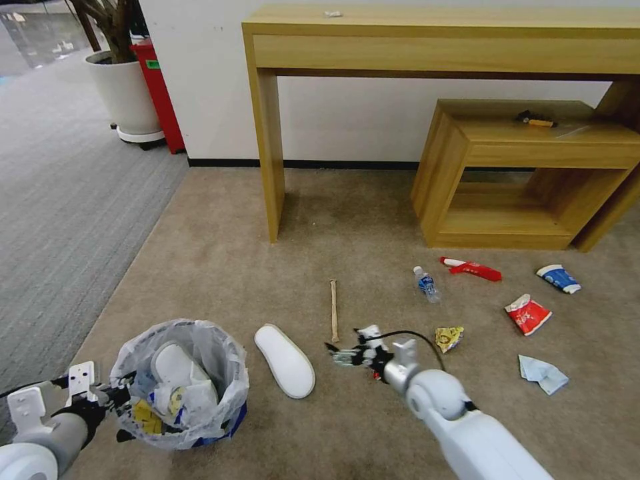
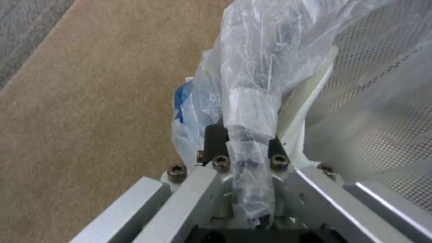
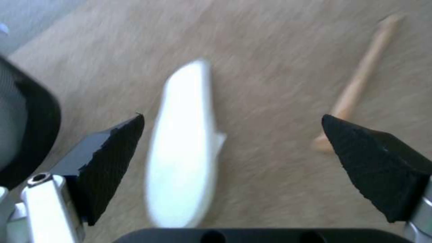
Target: Pick up the trash bin and place the garbage on the floor into it.
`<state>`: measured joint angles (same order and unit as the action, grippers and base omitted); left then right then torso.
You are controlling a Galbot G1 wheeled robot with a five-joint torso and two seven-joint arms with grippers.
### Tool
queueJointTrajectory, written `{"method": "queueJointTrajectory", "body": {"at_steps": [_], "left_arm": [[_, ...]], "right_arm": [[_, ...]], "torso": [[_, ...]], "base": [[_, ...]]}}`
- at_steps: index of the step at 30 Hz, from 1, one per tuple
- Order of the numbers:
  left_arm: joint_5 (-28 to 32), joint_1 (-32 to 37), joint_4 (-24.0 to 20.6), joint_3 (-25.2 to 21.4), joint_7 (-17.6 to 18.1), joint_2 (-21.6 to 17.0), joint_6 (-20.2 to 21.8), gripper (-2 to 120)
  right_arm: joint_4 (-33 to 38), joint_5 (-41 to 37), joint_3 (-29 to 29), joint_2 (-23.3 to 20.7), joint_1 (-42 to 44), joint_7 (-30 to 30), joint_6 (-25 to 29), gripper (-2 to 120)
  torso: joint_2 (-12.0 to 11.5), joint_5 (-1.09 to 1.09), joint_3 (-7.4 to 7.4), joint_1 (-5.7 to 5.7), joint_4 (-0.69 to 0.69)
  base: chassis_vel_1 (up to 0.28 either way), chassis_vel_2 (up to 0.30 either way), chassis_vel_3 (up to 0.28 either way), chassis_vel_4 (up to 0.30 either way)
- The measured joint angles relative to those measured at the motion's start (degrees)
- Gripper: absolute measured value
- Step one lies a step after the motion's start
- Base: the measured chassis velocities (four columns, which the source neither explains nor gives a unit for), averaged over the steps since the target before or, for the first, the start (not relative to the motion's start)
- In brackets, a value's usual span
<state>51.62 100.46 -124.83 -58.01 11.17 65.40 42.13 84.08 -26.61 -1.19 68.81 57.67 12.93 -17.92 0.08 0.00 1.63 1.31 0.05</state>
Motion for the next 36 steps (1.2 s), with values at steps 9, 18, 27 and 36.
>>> {"method": "queueJointTrajectory", "body": {"at_steps": [9, 18, 27, 36], "left_arm": [[3.99, -0.46, 2.7, -1.87, -0.34, 0.28, 0.0, 0], [5.73, -0.71, 3.73, -2.94, -0.44, 0.12, 0.0, 0], [5.84, -0.82, 3.27, -2.62, -0.45, 0.03, 0.0, 0], [5.85, -0.81, 2.74, -2.6, -0.43, -0.18, 0.0, 0]], "right_arm": [[-11.02, 1.09, -5.88, 5.44, -6.54, 0.3, -0.65, 100], [-20.65, 0.8, -7.48, 8.94, -11.58, 0.85, -1.47, 100], [-28.17, 1.66, -8.19, 12.71, -15.32, 3.58, -0.85, 100], [-33.38, 3.83, -8.29, 15.78, -17.16, 5.25, 0.27, 78]], "torso": [[0.0, 0.0, 0.0, 0.0, -0.01], [0.0, 0.0, 0.0, 0.0, -0.01], [0.0, 0.0, 0.0, 0.0, -0.01], [0.0, 0.0, 0.0, 0.01, -0.01]], "base": [[0.0, 0.0, 0.0, 0.0], [0.0, 0.0, 0.0, 0.0], [0.0, 0.0, 0.0, 0.0], [0.0, 0.0, 0.0, 0.0]]}}
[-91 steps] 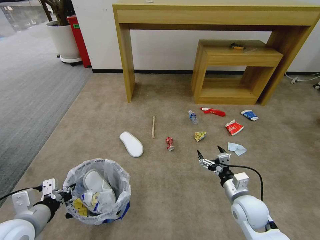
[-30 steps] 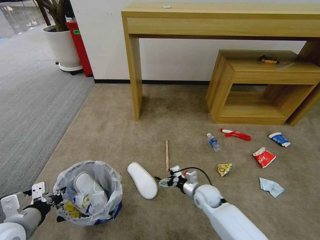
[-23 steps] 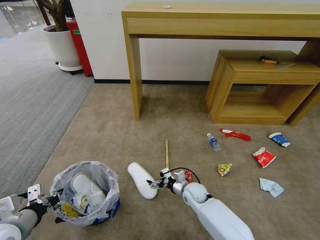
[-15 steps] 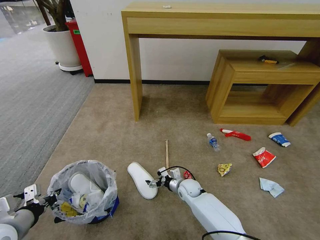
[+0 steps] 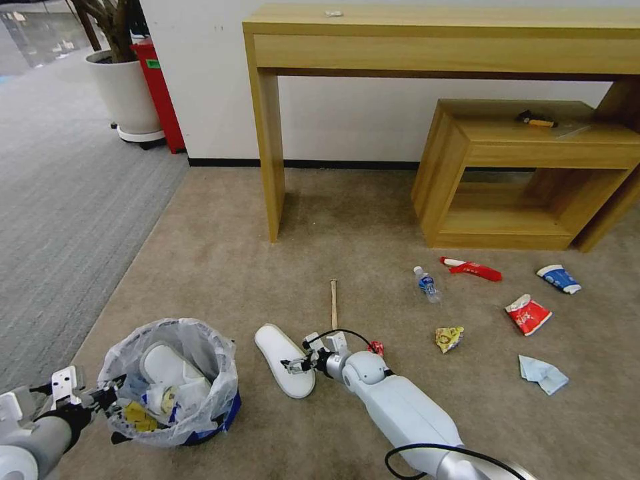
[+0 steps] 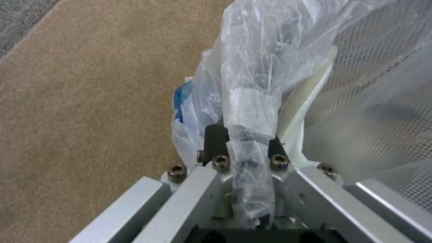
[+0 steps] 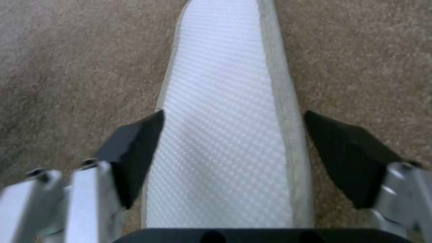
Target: Pick up the trash bin and place the garbage on the floor into it.
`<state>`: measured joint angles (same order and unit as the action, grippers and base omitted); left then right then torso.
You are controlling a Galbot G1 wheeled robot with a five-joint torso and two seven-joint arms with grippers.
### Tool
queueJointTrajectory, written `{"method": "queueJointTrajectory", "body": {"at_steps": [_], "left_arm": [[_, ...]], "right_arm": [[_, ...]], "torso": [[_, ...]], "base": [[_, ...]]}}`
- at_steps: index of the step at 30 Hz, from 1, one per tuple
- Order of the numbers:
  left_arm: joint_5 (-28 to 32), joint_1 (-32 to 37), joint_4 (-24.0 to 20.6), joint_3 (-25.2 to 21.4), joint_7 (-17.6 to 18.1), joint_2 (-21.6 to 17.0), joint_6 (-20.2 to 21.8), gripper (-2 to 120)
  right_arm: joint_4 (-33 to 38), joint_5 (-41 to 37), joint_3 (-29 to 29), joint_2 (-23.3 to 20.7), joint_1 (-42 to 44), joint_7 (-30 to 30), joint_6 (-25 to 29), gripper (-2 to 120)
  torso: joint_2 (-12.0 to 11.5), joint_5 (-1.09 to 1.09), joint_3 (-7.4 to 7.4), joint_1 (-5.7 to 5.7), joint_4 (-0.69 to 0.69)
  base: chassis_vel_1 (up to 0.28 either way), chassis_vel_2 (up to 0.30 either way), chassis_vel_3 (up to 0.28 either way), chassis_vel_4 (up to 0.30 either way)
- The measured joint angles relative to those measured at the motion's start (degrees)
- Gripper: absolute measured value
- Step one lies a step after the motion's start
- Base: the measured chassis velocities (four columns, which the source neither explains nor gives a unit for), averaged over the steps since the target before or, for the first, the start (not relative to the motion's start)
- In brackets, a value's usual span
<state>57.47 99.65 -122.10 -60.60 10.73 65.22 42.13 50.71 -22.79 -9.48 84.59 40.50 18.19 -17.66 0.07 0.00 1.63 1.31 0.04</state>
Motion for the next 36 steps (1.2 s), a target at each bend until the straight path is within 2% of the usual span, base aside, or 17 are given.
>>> {"method": "queueJointTrajectory", "body": {"at_steps": [1, 5, 6, 9, 11, 13, 14, 17, 20, 22, 23, 29, 32, 33, 36], "left_arm": [[0.0, 0.0, 0.0, 0.0, 0.0, 0.0, 0.0, 0], [0.03, -0.34, -0.03, 0.15, 0.07, -0.08, 0.0, 0], [0.03, -0.34, -0.03, 0.15, 0.07, -0.08, 0.0, 0], [0.01, -0.44, -0.17, 0.39, 0.14, -0.07, 0.01, 0], [0.0, -0.49, -0.21, 0.4, 0.15, -0.08, 0.01, 0], [-0.02, -0.57, -0.34, 0.4, 0.17, -0.1, 0.01, 0], [-0.02, -0.57, -0.34, 0.4, 0.17, -0.1, 0.01, 0], [-0.09, -0.54, -0.45, 0.41, 0.17, -0.08, 0.01, 0], [-0.15, -0.53, -0.47, 0.44, 0.18, -0.03, 0.01, 0], [-0.36, -0.35, -0.74, 0.67, 0.21, 0.07, 0.01, 0], [-0.41, -0.31, -0.97, 0.75, 0.22, 0.06, 0.01, 0], [-0.68, -0.56, -1.58, 1.17, 0.24, 0.02, 0.01, 0], [-1.05, -0.99, -1.98, 1.76, 0.3, -0.06, 0.01, 0], [-1.05, -0.99, -1.98, 1.76, 0.3, -0.06, 0.01, 0], [-1.35, -0.94, -2.77, 2.4, 0.31, -0.15, 0.01, 0]], "right_arm": [[0.0, 0.0, 0.0, 0.0, 0.0, 0.0, 0.0, 78], [-0.2, 0.21, -0.05, 0.13, 0.04, 1.02, 0.35, 57], [-0.2, 0.21, -0.05, 0.13, 0.04, 1.02, 0.35, 57], [-0.28, 0.59, 0.04, 0.2, 0.41, 1.19, 0.77, 43], [-0.24, 0.72, 0.08, 0.18, 0.54, 1.19, 0.87, 41], [0.01, 0.93, 0.22, 0.02, 0.85, 1.19, 1.09, 29], [0.01, 0.93, 0.22, 0.02, 0.85, 1.19, 1.09, 29], [0.8, 1.18, 0.34, -0.26, 1.37, 1.02, 1.5, 15], [1.16, 1.72, 0.44, -0.39, 1.59, 0.82, 1.78, 10], [2.04, 7.11, 1.09, -0.72, 2.24, 0.4, 4.95, 2], [3.28, 9.3, 1.79, -1.12, 2.67, 0.42, 6.25, 2], [9.93, 10.34, 3.98, -3.03, 4.1, -0.04, 7.33, 2], [18.37, 9.16, 5.33, -5.89, 5.07, -0.25, 7.43, 2], [18.37, 9.16, 5.33, -5.89, 5.07, -0.25, 7.43, 2], [24.75, 8.92, 6.18, -8.59, 5.21, -0.02, 8.57, 2]], "torso": [[0.0, 0.0, 0.0, 0.0, 0.0], [0.0, 0.0, 0.0, 0.0, 0.0], [0.0, 0.0, 0.0, 0.0, 0.0], [0.0, 0.0, 0.0, 0.0, 0.0], [0.0, 0.0, 0.0, 0.0, 0.0], [0.0, -0.01, 0.0, 0.0, 0.0], [0.0, -0.01, 0.0, 0.0, 0.0], [0.0, -0.01, 0.0, 0.0, 0.0], [0.0, -0.01, 0.0, 0.0, 0.0], [0.0, -0.01, 0.0, 0.0, 0.0], [0.0, -0.01, 0.0, 0.0, 0.0], [0.0, -0.01, 0.0, 0.0, 0.0], [0.0, -0.01, 0.0, 0.0, 0.01], [0.0, -0.01, 0.0, 0.0, 0.01], [0.0, -0.02, 0.0, 0.0, 0.01]], "base": [[0.0, 0.0, 0.0, 0.0], [0.0, 0.0, 0.0, 0.0], [0.0, 0.0, 0.0, 0.0], [0.0, 0.0, 0.0, 0.0], [0.0, 0.0, 0.0, 0.0], [0.0, 0.0, 0.0, 0.0], [0.0, 0.0, 0.0, 0.0], [0.0, 0.0, 0.0, 0.0], [0.0, 0.0, 0.0, 0.0], [0.0, 0.0, 0.0, 0.0], [0.0, 0.0, 0.0, 0.0], [0.0, 0.0, 0.0, 0.0], [0.0, 0.0, 0.0, 0.0], [0.0, 0.0, 0.0, 0.0], [0.0, 0.0, 0.0, 0.0]]}}
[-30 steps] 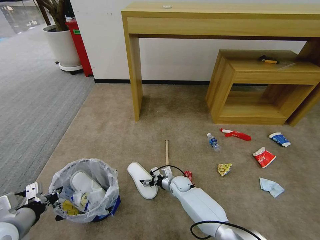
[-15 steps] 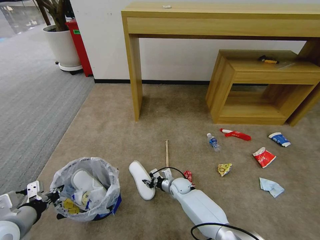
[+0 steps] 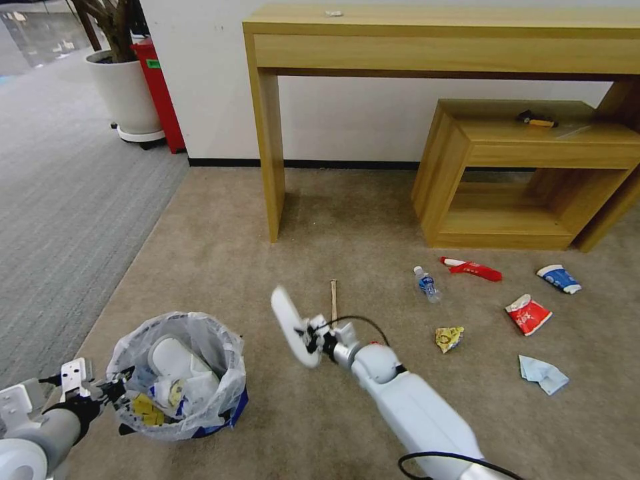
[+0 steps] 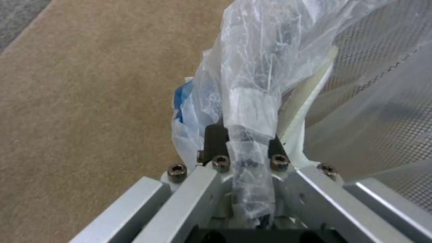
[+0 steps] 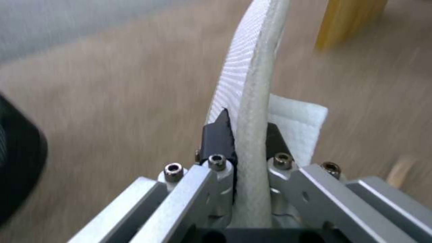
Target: Pick up the trash bin and place the garbage on the floor into it.
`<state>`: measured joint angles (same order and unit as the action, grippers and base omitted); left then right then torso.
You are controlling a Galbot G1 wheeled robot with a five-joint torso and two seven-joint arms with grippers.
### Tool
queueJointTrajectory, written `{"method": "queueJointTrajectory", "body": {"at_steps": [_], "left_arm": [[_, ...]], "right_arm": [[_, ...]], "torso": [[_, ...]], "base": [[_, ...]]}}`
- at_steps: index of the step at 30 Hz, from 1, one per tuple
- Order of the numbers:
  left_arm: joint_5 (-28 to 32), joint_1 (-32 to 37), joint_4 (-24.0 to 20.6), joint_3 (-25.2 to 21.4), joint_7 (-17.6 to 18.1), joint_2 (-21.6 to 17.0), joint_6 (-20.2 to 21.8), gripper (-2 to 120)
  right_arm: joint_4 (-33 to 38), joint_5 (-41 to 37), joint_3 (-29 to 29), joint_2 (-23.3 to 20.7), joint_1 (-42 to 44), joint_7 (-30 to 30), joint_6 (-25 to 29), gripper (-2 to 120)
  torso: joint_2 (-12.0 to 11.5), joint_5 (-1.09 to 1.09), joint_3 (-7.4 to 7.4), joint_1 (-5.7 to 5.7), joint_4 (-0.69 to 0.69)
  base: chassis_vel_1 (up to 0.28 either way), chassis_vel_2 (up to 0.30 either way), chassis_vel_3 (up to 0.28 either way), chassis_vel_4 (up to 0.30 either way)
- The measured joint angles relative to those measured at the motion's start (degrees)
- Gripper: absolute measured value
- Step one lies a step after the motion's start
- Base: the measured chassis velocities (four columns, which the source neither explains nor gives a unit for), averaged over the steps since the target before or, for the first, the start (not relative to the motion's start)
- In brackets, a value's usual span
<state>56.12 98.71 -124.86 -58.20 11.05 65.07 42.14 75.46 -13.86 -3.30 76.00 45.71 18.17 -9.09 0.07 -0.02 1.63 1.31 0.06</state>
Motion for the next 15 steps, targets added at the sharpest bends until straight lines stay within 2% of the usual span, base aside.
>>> {"method": "queueJointTrajectory", "body": {"at_steps": [7, 10, 14, 15], "left_arm": [[-0.82, -0.14, -0.7, 1.85, 0.32, -0.54, 0.01, 0], [-0.4, -0.64, -1.35, 3.28, 2.17, -1.3, 0.01, 0], [0.05, -1.05, -1.59, 4.31, 3.17, -1.88, 0.01, 0], [0.27, -1.49, -1.8, 5.03, 3.6, -2.43, 0.01, 0]], "right_arm": [[12.24, -4.34, -1.16, -5.1, -3.85, 0.94, 0.39, 2], [20.02, -9.63, -4.73, -7.47, -7.76, 1.0, -1.36, 2], [23.07, -11.57, -7.07, -8.03, -9.51, 1.0, -2.2, 2], [25.56, -12.78, -9.53, -8.28, -11.01, 1.01, -2.72, 2]], "torso": [[0.01, 0.02, -0.01, 0.0, -0.01], [0.01, 0.01, -0.01, 0.0, -0.01], [0.01, 0.01, 0.0, 0.0, -0.02], [0.01, 0.01, 0.0, 0.0, -0.02]], "base": [[0.0, 0.0, 0.0, 0.0], [0.0, 0.0, 0.0, 0.0], [0.0, 0.0, 0.0, 0.0], [0.0, 0.0, 0.0, 0.0]]}}
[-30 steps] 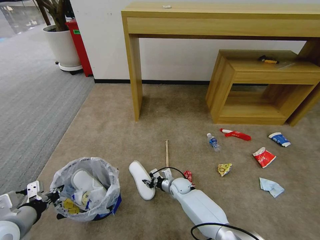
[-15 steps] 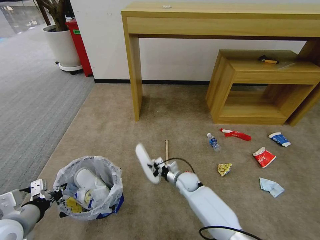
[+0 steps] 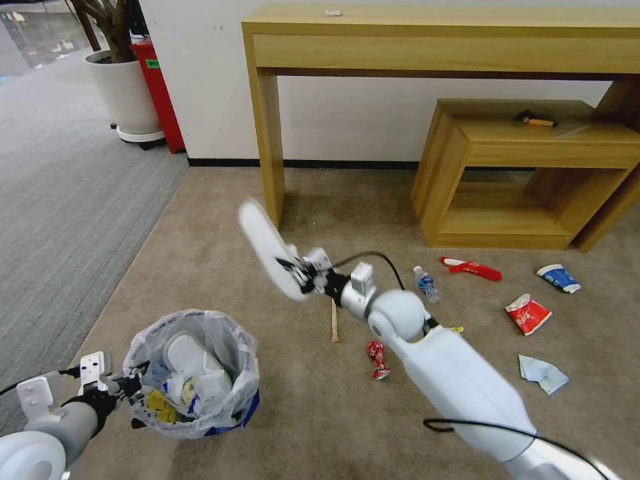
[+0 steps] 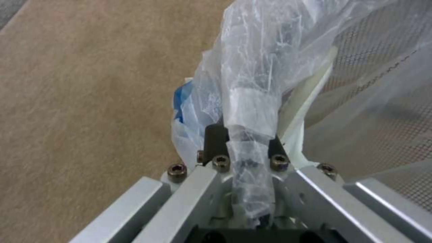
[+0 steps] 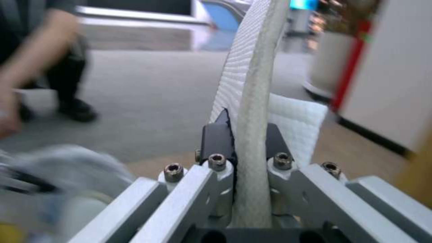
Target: Pick up the trash bin and place the garbage on the floor into it.
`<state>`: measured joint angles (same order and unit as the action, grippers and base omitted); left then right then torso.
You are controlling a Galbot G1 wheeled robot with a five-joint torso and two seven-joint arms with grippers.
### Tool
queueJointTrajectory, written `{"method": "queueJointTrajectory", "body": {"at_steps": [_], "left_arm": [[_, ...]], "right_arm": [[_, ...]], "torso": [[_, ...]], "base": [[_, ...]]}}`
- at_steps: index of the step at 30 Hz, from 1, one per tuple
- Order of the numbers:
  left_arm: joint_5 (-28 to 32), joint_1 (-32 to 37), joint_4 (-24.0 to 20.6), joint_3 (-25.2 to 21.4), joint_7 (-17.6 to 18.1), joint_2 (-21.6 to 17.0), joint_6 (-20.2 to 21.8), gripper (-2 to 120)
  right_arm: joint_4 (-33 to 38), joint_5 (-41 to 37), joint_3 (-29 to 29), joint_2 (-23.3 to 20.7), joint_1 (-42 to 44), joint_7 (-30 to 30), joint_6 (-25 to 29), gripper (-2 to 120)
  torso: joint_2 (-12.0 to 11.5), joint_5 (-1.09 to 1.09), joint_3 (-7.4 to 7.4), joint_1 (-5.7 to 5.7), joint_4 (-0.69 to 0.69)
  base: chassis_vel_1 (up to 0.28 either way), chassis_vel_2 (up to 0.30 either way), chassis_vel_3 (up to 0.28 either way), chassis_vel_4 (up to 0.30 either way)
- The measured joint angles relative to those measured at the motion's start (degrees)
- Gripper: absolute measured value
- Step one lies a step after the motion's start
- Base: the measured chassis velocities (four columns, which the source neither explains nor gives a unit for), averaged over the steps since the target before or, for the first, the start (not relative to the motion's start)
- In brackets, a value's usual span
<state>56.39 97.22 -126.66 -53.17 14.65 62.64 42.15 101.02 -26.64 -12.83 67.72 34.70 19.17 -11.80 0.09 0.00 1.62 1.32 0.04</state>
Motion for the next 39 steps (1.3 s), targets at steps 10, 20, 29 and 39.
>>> {"method": "queueJointTrajectory", "body": {"at_steps": [10, 20, 29, 39], "left_arm": [[2.64, -1.24, -2.38, 4.18, 3.91, -3.08, 0.0, 0], [4.77, -0.6, -3.96, 3.89, 4.52, -4.09, -0.02, 0], [5.1, -0.49, -4.12, 3.1, 4.63, -4.2, -0.02, 0], [4.6, -0.48, -3.75, 2.95, 4.54, -3.96, -0.02, 0]], "right_arm": [[3.34, 0.56, -13.81, 0.45, -2.41, -0.25, -0.99, 2], [0.23, 5.39, -17.48, 1.28, -0.81, -1.37, 1.05, 2], [1.55, 6.7, -15.99, -2.05, 2.37, -4.02, 1.68, 34], [4.61, 6.84, -11.24, -5.79, 6.9, -6.1, 1.78, 66]], "torso": [[0.0, 0.0, 0.0, 0.0, 0.01], [0.0, 0.0, 0.0, 0.0, 0.01], [0.0, -0.01, 0.0, 0.0, 0.02], [0.0, -0.01, 0.0, 0.0, 0.0]], "base": [[0.0, 0.0, 0.0, 0.0], [0.0, 0.0, 0.0, 0.0], [0.0, 0.0, 0.0, 0.0], [0.0, 0.0, 0.0, 0.0]]}}
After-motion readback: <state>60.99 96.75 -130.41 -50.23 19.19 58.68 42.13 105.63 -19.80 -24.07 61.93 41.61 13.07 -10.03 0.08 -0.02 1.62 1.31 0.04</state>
